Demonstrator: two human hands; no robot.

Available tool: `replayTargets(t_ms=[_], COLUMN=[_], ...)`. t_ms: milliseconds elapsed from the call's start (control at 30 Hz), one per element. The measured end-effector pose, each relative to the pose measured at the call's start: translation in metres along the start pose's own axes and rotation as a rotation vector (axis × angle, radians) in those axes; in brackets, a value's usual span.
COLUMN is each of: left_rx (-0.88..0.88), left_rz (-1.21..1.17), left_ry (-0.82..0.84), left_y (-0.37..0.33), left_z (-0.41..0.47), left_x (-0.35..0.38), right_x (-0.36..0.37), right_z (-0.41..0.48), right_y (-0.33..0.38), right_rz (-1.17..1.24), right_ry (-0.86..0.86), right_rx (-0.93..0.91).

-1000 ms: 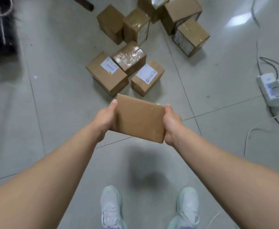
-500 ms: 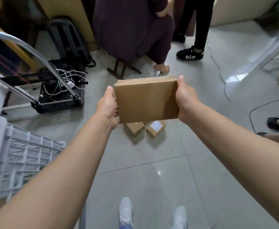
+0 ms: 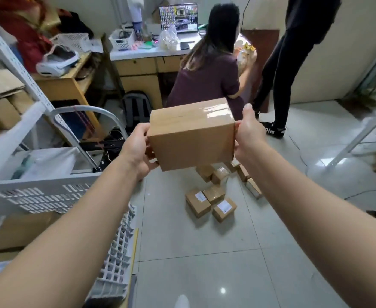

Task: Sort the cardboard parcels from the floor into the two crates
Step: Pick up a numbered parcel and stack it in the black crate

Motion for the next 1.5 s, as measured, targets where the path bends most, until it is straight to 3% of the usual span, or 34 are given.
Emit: replayTargets(t_ms=[167, 333, 600, 1000, 1267, 1500], left_rx=[0.132, 0.189, 0.218, 0.399, 0.512, 0.531], left_rz=[-0.130, -0.140, -0.170, -0.389, -0.576, -0.708], left_ry=[-0.011, -0.237, -0.416, -0.870, -1.154, -1.297], left_y=[-0.013, -0.009, 0.023, 0.064, 0.113, 0.163], left_z=[-0.040, -0.081, -0.139, -0.293, -0.428, -0.520], left_x=[-0.022, -0.045, -0.070, -0.134, -0.194, -0.243], right_x=[0.021, 0.063, 0.105, 0.215, 0.315, 0.381], right_z=[-0.013, -0.046, -0.075, -0.162, -0.269, -0.356], right_y=[-0.002, -0.003, -0.027, -0.097, -0.167, -0.252], right_rz=[0.021, -0.134, -0.345, -0.409, -0.463, -0.607], right_ry=[0.114, 0.324, 0.551, 0.946, 1.263, 1.481], right_rx=[0.008, 0.026, 0.032, 0.030, -0.019, 0.064])
Point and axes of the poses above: each hand's wrist, its own z-axis towards the middle knuckle, its own x-axis out of the palm, y = z × x, the point moved 10 cm from there along z, towards the middle knuckle, and after that the axes turned 15 degrees about y, right-handed, at the moved point
